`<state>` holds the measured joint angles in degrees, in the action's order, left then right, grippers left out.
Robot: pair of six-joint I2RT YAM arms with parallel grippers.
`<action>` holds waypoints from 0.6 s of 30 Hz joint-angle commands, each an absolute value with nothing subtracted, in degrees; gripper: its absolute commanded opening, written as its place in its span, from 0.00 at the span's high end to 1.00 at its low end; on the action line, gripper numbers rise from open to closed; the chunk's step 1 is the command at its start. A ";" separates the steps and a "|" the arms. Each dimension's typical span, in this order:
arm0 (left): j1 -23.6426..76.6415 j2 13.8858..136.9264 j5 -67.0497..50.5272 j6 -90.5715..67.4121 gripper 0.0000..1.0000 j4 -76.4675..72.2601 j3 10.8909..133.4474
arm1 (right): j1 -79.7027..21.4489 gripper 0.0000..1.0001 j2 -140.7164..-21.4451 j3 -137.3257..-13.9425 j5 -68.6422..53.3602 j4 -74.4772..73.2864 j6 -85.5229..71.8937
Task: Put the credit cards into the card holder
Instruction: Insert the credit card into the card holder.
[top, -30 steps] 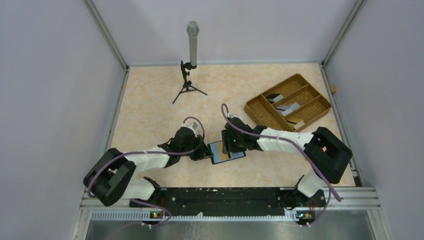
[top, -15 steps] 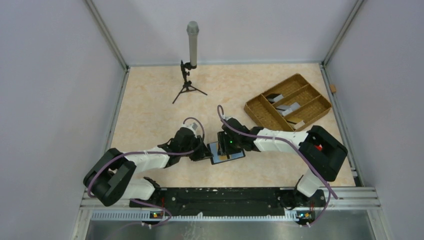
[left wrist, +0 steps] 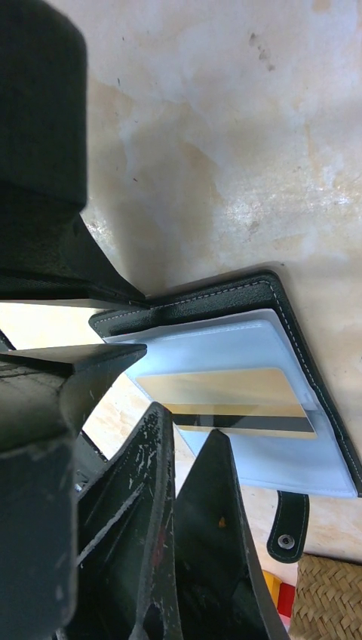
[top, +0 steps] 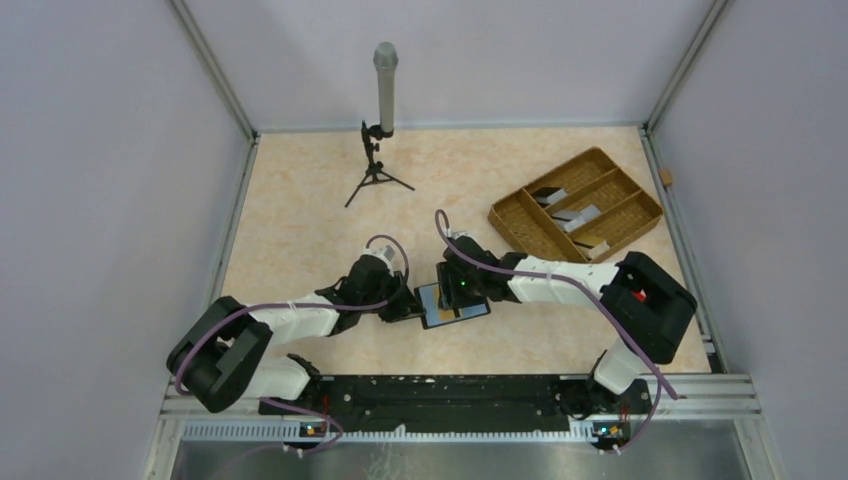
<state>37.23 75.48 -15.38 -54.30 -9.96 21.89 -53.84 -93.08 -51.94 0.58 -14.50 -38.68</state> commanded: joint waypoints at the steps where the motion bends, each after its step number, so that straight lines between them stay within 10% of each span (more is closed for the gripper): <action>1: 37.44 73.98 -14.66 -53.79 0.73 -10.47 21.71 | -53.39 0.50 -89.56 -53.62 4.46 -16.87 -38.10; 18: 37.46 74.88 -14.94 -53.59 0.74 -10.54 22.11 | -52.83 0.49 -93.92 -52.25 0.96 -13.84 -38.37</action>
<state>37.23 75.48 -15.38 -54.26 -9.85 21.91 -53.08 -92.73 -51.86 1.63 -15.42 -38.57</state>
